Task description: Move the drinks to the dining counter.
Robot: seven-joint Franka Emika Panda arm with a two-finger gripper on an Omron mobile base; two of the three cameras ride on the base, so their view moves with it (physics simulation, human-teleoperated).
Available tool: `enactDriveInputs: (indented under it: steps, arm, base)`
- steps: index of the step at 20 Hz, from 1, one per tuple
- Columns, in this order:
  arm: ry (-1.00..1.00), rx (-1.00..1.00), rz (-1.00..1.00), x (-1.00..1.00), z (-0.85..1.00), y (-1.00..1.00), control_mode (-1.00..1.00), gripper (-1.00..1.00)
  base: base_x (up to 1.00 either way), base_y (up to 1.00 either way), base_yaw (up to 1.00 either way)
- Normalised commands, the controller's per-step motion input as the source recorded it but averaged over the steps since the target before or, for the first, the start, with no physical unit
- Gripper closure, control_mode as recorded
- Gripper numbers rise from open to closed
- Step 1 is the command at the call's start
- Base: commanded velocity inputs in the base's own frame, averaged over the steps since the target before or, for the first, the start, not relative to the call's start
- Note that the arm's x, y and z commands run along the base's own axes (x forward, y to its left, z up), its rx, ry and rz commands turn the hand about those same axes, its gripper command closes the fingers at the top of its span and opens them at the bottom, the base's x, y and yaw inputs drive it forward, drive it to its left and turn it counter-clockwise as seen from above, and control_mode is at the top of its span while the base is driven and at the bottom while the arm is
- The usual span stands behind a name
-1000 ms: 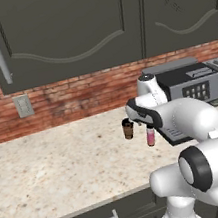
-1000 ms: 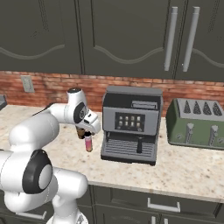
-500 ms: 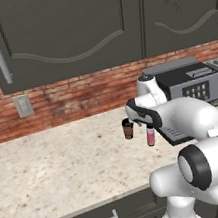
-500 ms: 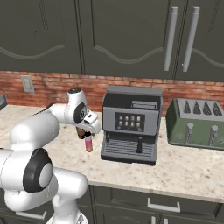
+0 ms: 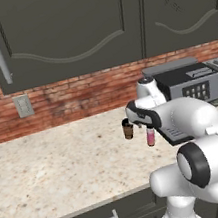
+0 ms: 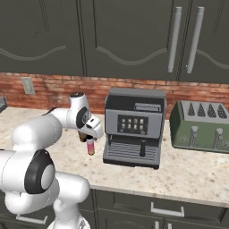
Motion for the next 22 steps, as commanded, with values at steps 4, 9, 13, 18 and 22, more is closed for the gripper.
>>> enactDriveInputs:
  steps: [4,9,13,18,22]
  arm:
    - [0.0,0.0,0.0,0.05,-0.04,0.0,-1.0,1.0]
    - [0.0,0.0,0.0,0.0,0.0,0.0,-1.0,1.0]
    - [0.0,0.0,0.0,-0.01,0.0,-0.02,-1.0,1.0]
    - [0.0,0.0,0.0,-0.17,0.01,-0.1,-1.0,1.0]
    - [0.0,0.0,0.0,-0.57,0.09,-0.03,-1.0,1.0]
  base:
    - [0.0,0.0,0.0]
    - [0.0,0.0,0.0]
    - [0.0,0.0,0.0]
    - [0.0,0.0,0.0]
    - [0.0,0.0,0.0]
